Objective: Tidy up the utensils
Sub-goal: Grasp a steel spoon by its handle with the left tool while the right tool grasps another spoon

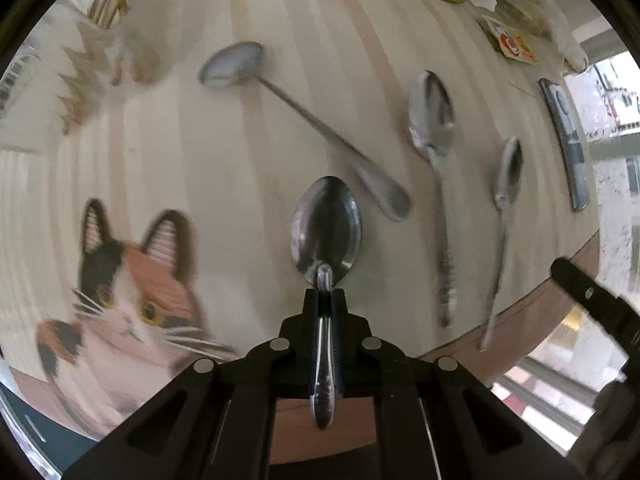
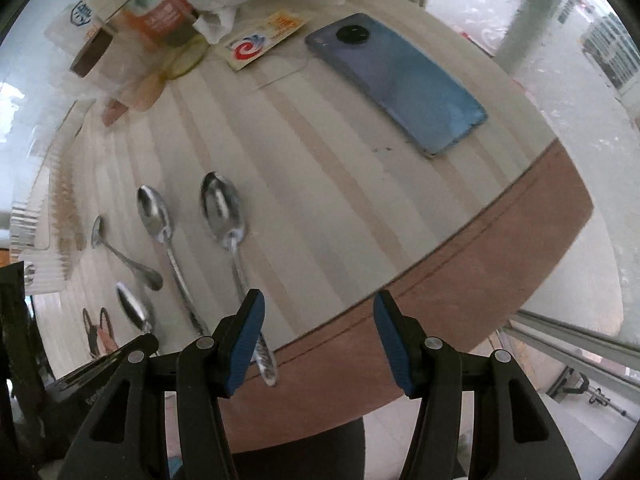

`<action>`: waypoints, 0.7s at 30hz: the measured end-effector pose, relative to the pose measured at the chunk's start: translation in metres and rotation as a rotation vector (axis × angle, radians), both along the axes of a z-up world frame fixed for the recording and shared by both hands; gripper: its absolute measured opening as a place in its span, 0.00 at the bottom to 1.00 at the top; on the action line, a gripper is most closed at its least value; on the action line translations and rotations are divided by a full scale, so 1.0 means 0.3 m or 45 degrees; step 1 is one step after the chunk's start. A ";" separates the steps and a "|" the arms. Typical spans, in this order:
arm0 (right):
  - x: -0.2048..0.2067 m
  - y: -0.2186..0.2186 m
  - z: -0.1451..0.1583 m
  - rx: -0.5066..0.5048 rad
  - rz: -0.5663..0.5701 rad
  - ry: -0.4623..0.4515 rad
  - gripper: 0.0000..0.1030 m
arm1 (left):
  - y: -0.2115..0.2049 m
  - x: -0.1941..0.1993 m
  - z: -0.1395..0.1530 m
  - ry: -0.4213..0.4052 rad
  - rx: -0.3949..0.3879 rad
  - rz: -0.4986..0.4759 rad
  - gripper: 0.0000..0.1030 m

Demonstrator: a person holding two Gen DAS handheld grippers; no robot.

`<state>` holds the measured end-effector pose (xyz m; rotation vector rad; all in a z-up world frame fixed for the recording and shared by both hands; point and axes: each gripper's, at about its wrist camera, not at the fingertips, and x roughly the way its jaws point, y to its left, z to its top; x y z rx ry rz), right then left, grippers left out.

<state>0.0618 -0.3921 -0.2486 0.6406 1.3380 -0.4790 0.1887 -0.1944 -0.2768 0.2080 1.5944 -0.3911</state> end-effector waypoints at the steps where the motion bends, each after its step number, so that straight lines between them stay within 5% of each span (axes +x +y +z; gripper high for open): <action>1: 0.015 0.008 -0.002 0.005 0.016 -0.004 0.57 | 0.023 0.010 0.002 -0.016 0.014 -0.011 0.04; 8: 0.141 0.097 -0.063 0.007 0.160 0.020 0.55 | 0.212 0.083 0.009 -0.041 0.060 -0.014 0.04; 11: 0.186 0.146 -0.117 -0.048 0.243 0.100 0.43 | 0.289 0.105 0.008 -0.023 0.024 -0.036 0.04; 13: 0.206 0.187 -0.112 -0.163 0.302 0.114 0.14 | 0.309 0.117 0.011 -0.003 -0.012 -0.035 0.05; 21: 0.084 0.216 -0.109 -0.167 0.273 0.186 0.07 | 0.353 0.085 0.011 -0.009 -0.048 -0.078 0.14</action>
